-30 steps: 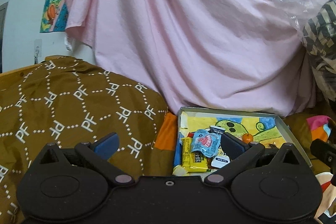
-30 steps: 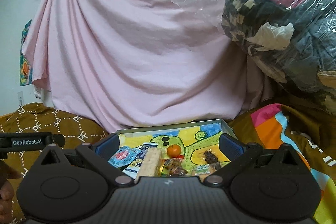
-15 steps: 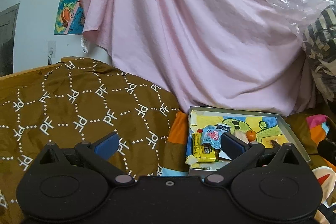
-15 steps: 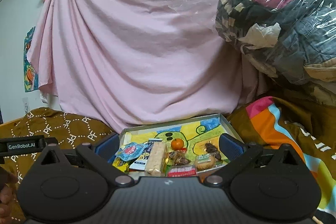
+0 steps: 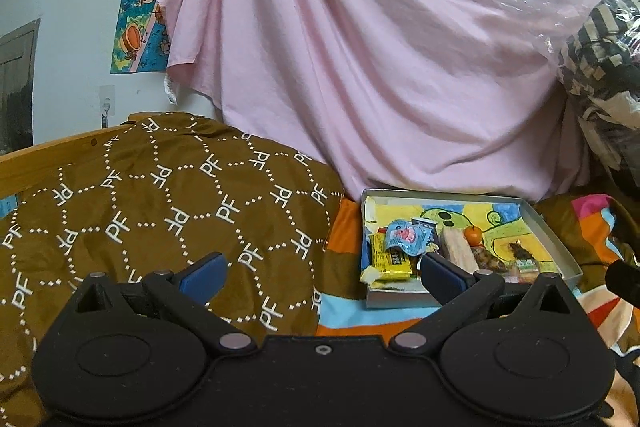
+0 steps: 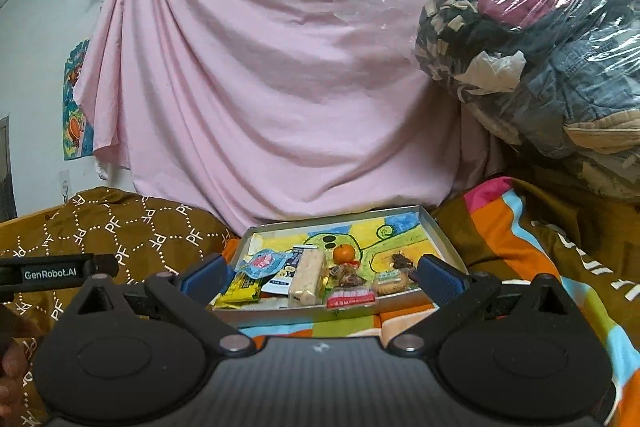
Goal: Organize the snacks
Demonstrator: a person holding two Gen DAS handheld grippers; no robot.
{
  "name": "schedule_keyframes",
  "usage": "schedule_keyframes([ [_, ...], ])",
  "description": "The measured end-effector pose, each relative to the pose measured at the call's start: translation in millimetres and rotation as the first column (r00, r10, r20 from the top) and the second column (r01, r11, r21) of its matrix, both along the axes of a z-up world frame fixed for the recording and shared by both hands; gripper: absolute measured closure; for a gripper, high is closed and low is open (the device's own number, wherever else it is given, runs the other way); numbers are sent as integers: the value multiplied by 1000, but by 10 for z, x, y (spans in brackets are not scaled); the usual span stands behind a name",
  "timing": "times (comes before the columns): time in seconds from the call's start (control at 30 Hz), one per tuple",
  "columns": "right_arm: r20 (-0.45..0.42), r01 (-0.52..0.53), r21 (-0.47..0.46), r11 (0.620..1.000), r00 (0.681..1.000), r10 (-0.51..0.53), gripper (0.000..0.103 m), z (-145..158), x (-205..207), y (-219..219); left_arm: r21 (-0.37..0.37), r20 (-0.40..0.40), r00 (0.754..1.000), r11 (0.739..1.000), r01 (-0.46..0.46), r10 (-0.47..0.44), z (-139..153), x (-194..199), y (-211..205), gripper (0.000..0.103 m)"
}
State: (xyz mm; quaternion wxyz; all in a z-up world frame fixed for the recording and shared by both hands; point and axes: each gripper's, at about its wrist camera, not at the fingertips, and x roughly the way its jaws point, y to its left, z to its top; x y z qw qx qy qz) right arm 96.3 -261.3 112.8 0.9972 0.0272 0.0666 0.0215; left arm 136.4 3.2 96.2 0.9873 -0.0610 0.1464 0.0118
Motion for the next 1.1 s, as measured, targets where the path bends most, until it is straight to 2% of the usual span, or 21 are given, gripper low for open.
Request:
schedule_keyframes([
  [0.53, -39, -3, -19, 1000, 999, 3, 0, -173, -283, 91, 35, 9, 1000, 999, 3, -3, -181, -418, 106, 1],
  [0.67, -29, -2, -17, 1000, 1000, 2, 0, -216, -339, 114, 25, 5, 1000, 1000, 0, -1, -234, -463, 162, 1],
  [0.9, -40, -4, -28, 1000, 999, 2, 0, -303, -385, 183, 26, -13, 1000, 1000, -17, 17, -420, -562, 248, 1],
  [1.1, -53, 1, -42, 999, 999, -3, 0, -395, -419, 215, 6, -61, 998, 1000, -24, 25, -571, -599, 277, 1],
])
